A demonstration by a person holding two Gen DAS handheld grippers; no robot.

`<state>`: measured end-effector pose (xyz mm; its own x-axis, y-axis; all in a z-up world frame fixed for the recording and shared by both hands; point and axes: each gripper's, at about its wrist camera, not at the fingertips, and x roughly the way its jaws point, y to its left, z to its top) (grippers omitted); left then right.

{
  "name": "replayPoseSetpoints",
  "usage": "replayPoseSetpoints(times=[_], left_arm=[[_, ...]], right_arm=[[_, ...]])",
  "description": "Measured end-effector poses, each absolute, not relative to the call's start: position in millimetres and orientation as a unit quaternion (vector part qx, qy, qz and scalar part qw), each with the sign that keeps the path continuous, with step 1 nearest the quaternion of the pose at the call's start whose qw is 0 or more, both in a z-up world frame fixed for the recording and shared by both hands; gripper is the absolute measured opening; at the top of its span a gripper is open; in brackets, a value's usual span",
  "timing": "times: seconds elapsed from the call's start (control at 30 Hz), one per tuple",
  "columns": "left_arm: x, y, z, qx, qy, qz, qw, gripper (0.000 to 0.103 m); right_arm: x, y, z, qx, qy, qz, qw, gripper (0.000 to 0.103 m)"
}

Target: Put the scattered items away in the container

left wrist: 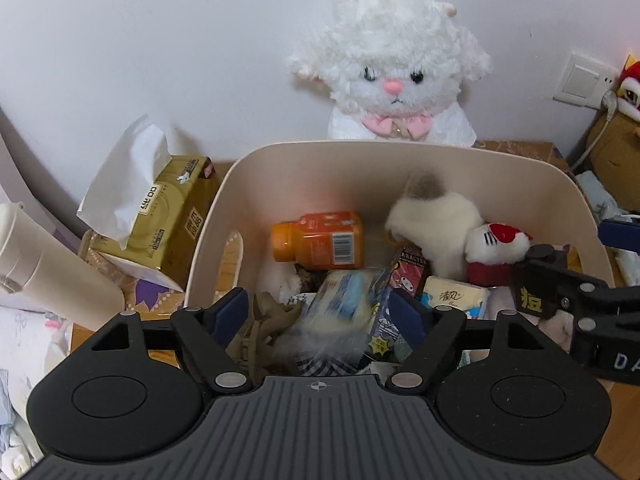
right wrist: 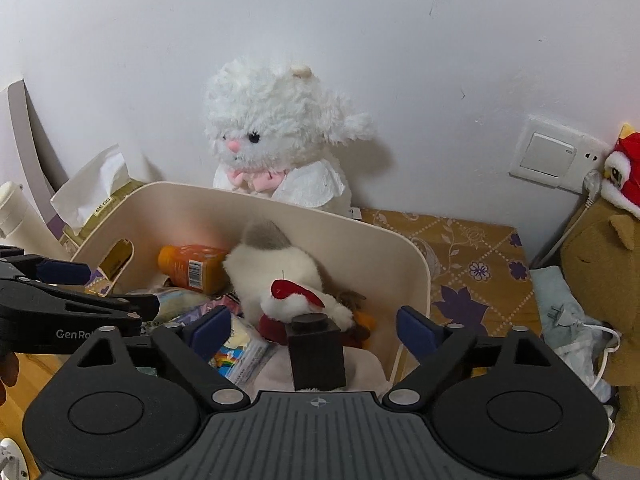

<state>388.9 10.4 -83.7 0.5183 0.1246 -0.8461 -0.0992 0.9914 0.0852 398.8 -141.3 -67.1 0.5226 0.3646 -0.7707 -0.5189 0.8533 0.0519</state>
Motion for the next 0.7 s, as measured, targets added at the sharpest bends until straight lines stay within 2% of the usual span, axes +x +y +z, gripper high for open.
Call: replayPoseSetpoints(times=[0.2, 0.7], left_arm=[[381, 12, -73, 0.02, 0.481, 0.066, 0.874, 0.079], [342, 6, -30, 0.022, 0.436, 0.061, 0.898, 0.082]], right_arm=[[393, -147, -55, -0.085, 0.413, 0.244, 0.873, 0.103], [361, -161, -23, -0.084, 0.395, 0.242, 0.882, 0.103]])
